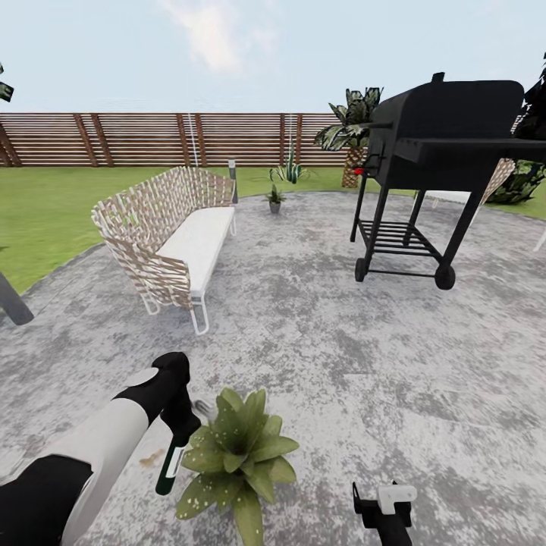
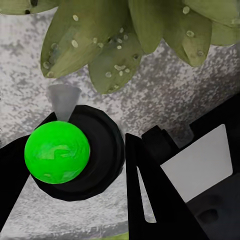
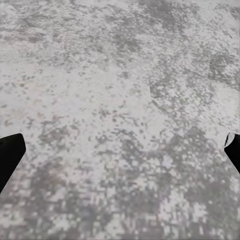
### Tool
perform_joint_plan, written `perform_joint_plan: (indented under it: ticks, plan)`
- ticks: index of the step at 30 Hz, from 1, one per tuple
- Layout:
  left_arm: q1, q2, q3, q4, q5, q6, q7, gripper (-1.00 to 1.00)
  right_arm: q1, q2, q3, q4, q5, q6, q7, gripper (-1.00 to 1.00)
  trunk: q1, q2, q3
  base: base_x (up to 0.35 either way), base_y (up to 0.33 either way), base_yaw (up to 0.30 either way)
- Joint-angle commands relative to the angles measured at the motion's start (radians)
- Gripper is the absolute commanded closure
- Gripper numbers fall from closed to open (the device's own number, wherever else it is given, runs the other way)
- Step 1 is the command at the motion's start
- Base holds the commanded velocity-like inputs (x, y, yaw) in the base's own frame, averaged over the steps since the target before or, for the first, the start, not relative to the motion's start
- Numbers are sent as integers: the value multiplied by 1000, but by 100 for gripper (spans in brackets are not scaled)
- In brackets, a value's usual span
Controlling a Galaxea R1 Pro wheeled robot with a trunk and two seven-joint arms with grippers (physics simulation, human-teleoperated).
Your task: Pick up the pesticide atomizer in the garden and spray insectifuge to fully cover both potted plants in the garden.
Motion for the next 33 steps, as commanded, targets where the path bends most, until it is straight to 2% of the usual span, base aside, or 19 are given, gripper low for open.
perform_joint_plan:
  ticks: [1, 5, 14, 18, 21, 24, 33]
  plan:
    - [0, 1, -4, -2, -9, 9, -9, 100, -1, 0, 1, 1, 11, -1, -10, -100, 0, 0, -1, 5, 0, 1]
    - [0, 0, -3, -7, -24, 9, -9, 100, -1, 0, 1, 1, 11, -1, -10, -100, 0, 0, -1, 1, -32, 0]
    - [0, 1, -3, -3, -27, 9, -8, 100, -1, 1, 1, 2, 11, -1, -10, -100, 0, 0, -1, 0, -125, 10]
    - [0, 14, -4, -5, -31, 9, -8, 100, -1, 1, 1, 2, 12, -1, -10, -100, 0, 0, -1, 0, -3, 225]
    - [0, 18, -1, -5, -80, 10, -8, 100, -1, 1, 1, 2, 12, -1, -10, -100, 0, 0, -1, 0, 0, 274]
    - [0, 14, 3, -7, -99, 13, -9, 100, -1, 1, 1, 2, 12, -1, -10, -100, 0, 0, -1, 0, 0, 267]
    - [1, -3, 6, -9, -97, 16, -12, 100, -1, 1, 1, 2, 12, -1, -10, -100, 0, 0, -1, 1, -12, 50]
